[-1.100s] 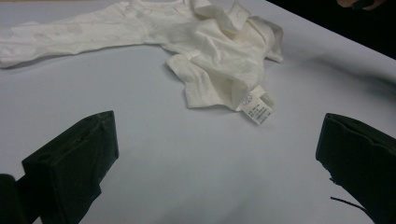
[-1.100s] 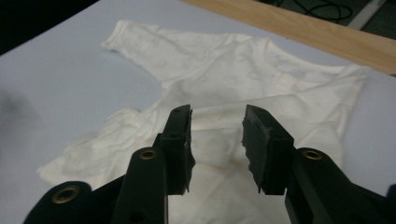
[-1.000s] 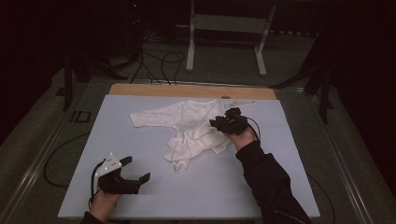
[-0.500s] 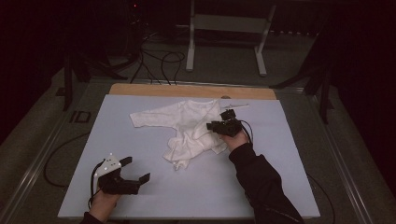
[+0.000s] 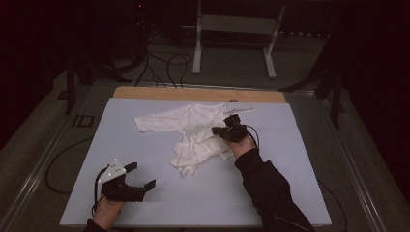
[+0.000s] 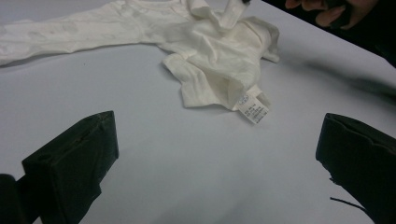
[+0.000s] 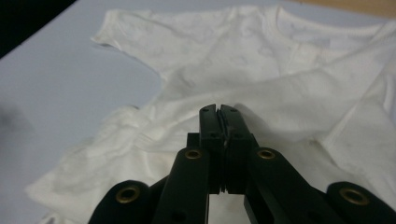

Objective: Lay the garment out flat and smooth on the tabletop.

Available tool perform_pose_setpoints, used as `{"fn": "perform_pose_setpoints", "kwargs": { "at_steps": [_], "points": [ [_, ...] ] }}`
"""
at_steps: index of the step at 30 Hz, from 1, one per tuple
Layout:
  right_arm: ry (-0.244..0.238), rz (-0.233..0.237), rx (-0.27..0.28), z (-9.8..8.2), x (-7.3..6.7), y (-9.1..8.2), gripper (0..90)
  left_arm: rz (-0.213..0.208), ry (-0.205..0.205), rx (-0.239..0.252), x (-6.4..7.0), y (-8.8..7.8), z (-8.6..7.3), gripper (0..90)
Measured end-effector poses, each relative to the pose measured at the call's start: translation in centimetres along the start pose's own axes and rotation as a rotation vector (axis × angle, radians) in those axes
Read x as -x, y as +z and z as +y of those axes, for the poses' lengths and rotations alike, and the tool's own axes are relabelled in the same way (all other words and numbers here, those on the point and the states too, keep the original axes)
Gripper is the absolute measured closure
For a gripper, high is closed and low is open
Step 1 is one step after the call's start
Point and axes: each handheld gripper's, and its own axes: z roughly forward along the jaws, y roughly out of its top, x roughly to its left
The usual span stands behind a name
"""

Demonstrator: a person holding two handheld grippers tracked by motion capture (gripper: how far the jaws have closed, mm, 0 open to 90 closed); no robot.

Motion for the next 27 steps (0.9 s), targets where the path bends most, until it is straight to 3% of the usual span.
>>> {"fn": "perform_pose_setpoints", "kwargs": {
  "at_steps": [4, 6, 12, 18, 21, 27],
  "points": [
    [0.01, 0.045, 0.021, 0.3, -0.9, -0.6, 89.3, -0.002, 0.003, 0.001, 0.0, 0.0, 0.1, 0.0],
    [0.038, 0.067, 0.027, 0.0, -1.2, -0.8, 89.3, -0.001, 0.003, 0.001, 0.1, -0.1, 0.0, 0.0],
    [0.041, 0.036, -0.011, -3.0, -1.9, -0.6, 89.2, -0.001, 0.003, 0.005, 0.1, -0.2, 0.1, 0.0],
    [0.077, -0.012, -0.04, -5.9, -0.2, -0.7, 89.2, -0.001, 0.004, 0.001, 0.1, -0.1, 0.1, 0.0],
    [0.09, -0.021, -0.026, -5.9, 0.5, -1.3, 89.4, 0.0, 0.004, 0.0, 0.1, -0.1, 0.1, 0.0],
    [0.071, -0.024, 0.018, -4.7, 0.6, -3.2, 89.7, 0.0, 0.005, 0.0, 0.1, -0.1, 0.1, 0.0]
  ]
}}
